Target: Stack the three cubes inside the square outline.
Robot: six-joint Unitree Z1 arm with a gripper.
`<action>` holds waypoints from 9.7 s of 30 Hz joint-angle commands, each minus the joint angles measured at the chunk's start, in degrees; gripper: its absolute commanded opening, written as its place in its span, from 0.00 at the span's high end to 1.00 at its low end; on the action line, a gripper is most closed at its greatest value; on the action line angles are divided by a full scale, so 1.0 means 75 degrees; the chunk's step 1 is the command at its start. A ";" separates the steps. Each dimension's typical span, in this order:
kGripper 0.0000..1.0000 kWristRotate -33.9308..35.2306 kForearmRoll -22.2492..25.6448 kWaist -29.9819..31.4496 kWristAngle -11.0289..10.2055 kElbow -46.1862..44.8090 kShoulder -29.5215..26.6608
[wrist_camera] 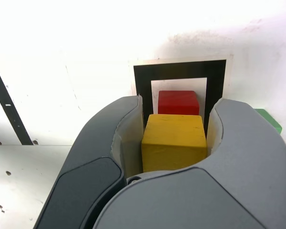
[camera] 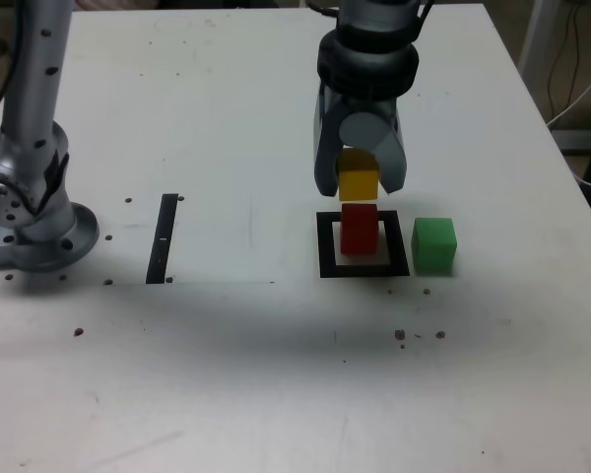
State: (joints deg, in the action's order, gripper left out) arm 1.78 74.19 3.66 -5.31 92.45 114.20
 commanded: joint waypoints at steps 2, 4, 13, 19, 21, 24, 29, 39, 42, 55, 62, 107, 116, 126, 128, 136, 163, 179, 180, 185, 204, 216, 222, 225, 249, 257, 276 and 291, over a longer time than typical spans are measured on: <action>0.77 0.0008 -0.0004 0.0002 0.0049 0.0012 0.0253; 0.77 0.0008 -0.0005 -0.0002 0.0062 0.0012 0.0315; 0.76 0.0012 -0.0091 -0.0007 0.0212 -0.0153 0.0492; 0.64 0.0013 -0.0121 -0.0007 0.0292 -0.0227 0.0564; 0.57 0.0011 -0.0110 -0.0007 0.0280 -0.0224 0.0547; 0.44 0.0004 -0.0129 -0.0007 0.0240 -0.0217 0.0517; 0.27 -0.0064 -0.0241 -0.0007 0.0173 -0.0218 0.0479; 0.01 -0.0123 -0.0472 -0.0007 0.0113 -0.0293 0.0427; 0.01 -0.0124 -0.0439 -0.0007 0.0111 -0.0282 0.0419; 0.01 -0.0049 -0.0255 0.0003 0.0062 -0.0347 0.0225; 0.00 0.0119 -0.0041 0.0132 0.0039 -0.0427 -0.0193; 0.01 0.0020 0.1305 0.1563 -0.0694 0.2726 0.1271; 0.01 0.0024 0.0963 0.1513 -0.0661 0.2690 0.1513; 0.01 0.0013 0.0670 0.1318 -0.0695 0.2289 0.1636; 0.01 0.0009 0.0634 0.1282 -0.0696 0.2237 0.1679; 0.01 0.0001 0.0453 0.1247 -0.0676 0.2176 0.1794; 0.09 -0.0157 -0.0116 0.1014 -0.0519 0.1988 0.2261; 0.47 -0.0261 -0.0069 0.0907 -0.0377 0.2097 0.2385; 0.50 -0.0261 -0.0102 0.0907 -0.0380 0.2101 0.2386; 0.62 -0.0261 -0.0265 0.0907 -0.0374 0.2092 0.2401; 0.83 -0.0284 -0.0366 0.0949 -0.0374 0.2133 0.2255; 0.83 -0.0172 0.0424 0.1236 -0.0601 0.2244 0.1011; 0.83 -0.0174 0.0967 0.1241 -0.0855 0.2025 0.0258; 0.83 -0.0169 0.1043 0.1190 -0.0939 0.1741 -0.0165; 0.83 -0.0378 0.0847 0.0671 -0.0364 0.0773 -0.0118; 0.83 -0.0414 0.0706 0.0612 -0.0308 0.0727 0.0021; 0.01 -0.0660 0.0522 0.0552 -0.0251 0.0520 0.0012; 0.01 -0.0648 0.0538 0.0544 -0.0442 0.0500 -0.0145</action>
State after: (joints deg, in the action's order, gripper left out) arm -3.12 78.13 7.88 -8.53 96.13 113.96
